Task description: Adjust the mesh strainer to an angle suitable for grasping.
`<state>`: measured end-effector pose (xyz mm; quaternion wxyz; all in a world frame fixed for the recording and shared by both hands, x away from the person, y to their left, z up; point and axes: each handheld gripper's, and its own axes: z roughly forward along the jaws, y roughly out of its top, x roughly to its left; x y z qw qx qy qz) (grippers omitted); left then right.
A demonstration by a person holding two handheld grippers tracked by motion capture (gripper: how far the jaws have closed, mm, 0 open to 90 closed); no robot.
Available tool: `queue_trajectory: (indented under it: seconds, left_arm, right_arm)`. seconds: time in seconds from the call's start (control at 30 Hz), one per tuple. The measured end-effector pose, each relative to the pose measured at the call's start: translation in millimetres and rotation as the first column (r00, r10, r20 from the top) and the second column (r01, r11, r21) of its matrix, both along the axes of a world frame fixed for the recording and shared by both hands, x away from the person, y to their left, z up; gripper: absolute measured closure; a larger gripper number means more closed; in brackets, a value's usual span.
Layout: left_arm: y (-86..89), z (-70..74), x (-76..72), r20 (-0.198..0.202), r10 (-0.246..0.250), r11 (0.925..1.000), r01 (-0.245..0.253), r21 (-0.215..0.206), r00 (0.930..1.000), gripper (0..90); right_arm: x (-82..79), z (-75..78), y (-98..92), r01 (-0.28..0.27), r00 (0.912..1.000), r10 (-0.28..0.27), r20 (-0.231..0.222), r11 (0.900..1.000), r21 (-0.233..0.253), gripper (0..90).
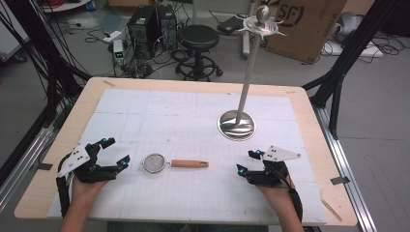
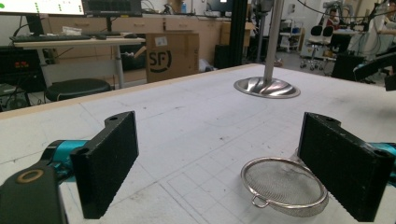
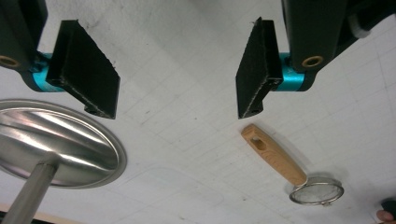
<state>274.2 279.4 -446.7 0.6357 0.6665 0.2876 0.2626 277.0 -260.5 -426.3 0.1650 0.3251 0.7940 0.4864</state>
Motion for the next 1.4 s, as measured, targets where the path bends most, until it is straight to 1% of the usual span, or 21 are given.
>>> queue_trajectory:
  seconds: [0.03, 0.07, 0.2, 0.33, 0.4, 0.43, 0.47, 0.57, 0.67, 0.73, 0.9, 1.0, 1.1, 1.17, 1.2, 1.23, 1.33, 1.4]
  left_arm:
    - [-0.3, -0.1, 0.2, -0.003, -0.004, 1.0, 0.004, 0.004, 1.0, 12.8]
    - [-0.7, -0.3, 0.2, -0.005, -0.006, 1.0, 0.006, 0.006, 1.0, 12.8]
    - [-1.7, -0.7, 0.0, -0.004, -0.014, 0.9998, 0.014, 0.017, 0.9999, 12.8]
    - [-2.3, 0.3, -0.6, -0.004, -0.019, 0.9998, 0.019, 0.007, 0.9998, 12.8]
    - [-3.4, 1.2, -0.3, -0.003, -0.027, 0.9996, 0.028, 0.011, 0.9996, 12.8]
    - [-4.5, 2.2, 0.1, -0.009, -0.029, 0.9995, 0.03, 0.012, 0.9995, 12.8]
    - [-5.9, 3.6, 0.6, -0.012, -0.036, 0.9992, 0.036, 0.016, 0.9993, 12.8]
    - [-11.9, 8.4, 1.5, -0.014, -0.057, 0.9981, 0.058, 0.021, 0.9982, 12.8]
    - [-21.6, 11.1, 0.9, -0.016, -0.09, 0.9957, 0.09, 0.022, 0.9958, 12.8]
    - [-27.9, 12.6, 1.9, -0.024, -0.11, 0.993, 0.111, 0.042, 0.9937, 12.9]
    - [-40.8, 16.6, 8.6, -0.044, -0.13, 0.9895, 0.132, 0.057, 0.9905, 12.9]
    - [-51.5, 19.4, 14.2, -0.066, -0.155, 0.983, 0.16, 0.09, 0.9857, 12.9]
    - [-62.1, 22.0, 20.2, -0.096, -0.18, 0.972, 0.192, 0.135, 0.979, 12.9]
    - [-70.3, 24.1, 23.3, -0.114, -0.201, 0.9621, 0.218, 0.164, 0.973, 12.9]
    - [-74.2, 25.1, 24.9, -0.126, -0.217, 0.9561, 0.237, 0.173, 0.9681, 13.0]
    - [-78.3, 26.2, 26.2, -0.136, -0.224, 0.9511, 0.247, 0.185, 0.965, 13.0]
    - [-90.3, 29.3, 28.6, -0.142, -0.247, 0.9348, 0.275, 0.225, 0.9585, 14.3]
    - [-96.6, 30.9, 30.9, -0.155, -0.258, 0.9233, 0.291, 0.251, 0.9535, 14.6]
  right_arm:
    - [0.5, -0.5, -0.9, -0.003, 1.0, 0.003, 0.007, 1.0, 0.011, 28.6]
    - [0.3, -0.7, -1.4, -0.003, 1.0, 0.003, 0.002, 1.0, 0.02, 28.3]
    - [1.0, -1.7, -2.8, -0.002, 0.9999, 0.002, 0.016, 1.0, 0.015, 26.4]
    - [2.1, -1.3, -6.6, 0.009, 0.9997, -0.01, 0.023, 1.0, 0.027, 23.9]
    - [2.2, -1.3, -8.4, 0.011, 0.9996, -0.011, 0.025, 0.999, 0.031, 23.2]
    - [1.9, -1.4, -8.9, 0.014, 0.9997, -0.014, 0.019, 0.999, 0.034, 23.0]
    - [2.2, -1.5, -9.9, 0.015, 0.9996, -0.016, 0.024, 0.999, 0.032, 22.9]
    - [2.3, -1.8, -11.3, 0.019, 0.9997, -0.02, 0.017, 0.999, 0.036, 22.7]
    - [2.4, -1.3, -12.3, 0.024, 0.9994, -0.025, 0.023, 0.999, 0.039, 22.7]
    - [2.2, -0.4, -13.4, 0.025, 0.9993, -0.026, 0.026, 0.999, 0.04, 22.7]
    - [2.8, 0.2, -17.9, 0.036, 0.999, -0.037, 0.026, 0.998, 0.047, 22.7]
    - [3.4, 0.0, -19.9, 0.04, 0.9989, -0.041, 0.022, 0.998, 0.051, 22.6]
    - [3.6, 0.0, -21.1, 0.043, 0.9988, -0.044, 0.021, 0.998, 0.053, 22.6]
    - [3.6, 0.0, -21.4, 0.043, 0.9988, -0.044, 0.019, 0.998, 0.052, 22.6]
    - [3.8, -0.1, -21.4, 0.043, 0.9988, -0.045, 0.022, 0.998, 0.052, 22.6]
    - [4.0, -0.1, -21.4, 0.043, 0.9988, -0.044, 0.021, 0.998, 0.052, 22.6]
    - [4.1, -0.4, -21.0, 0.044, 0.9987, -0.045, 0.021, 0.998, 0.047, 22.6]
    - [4.0, -0.5, -20.8, 0.047, 0.9987, -0.048, 0.02, 0.998, 0.047, 22.6]
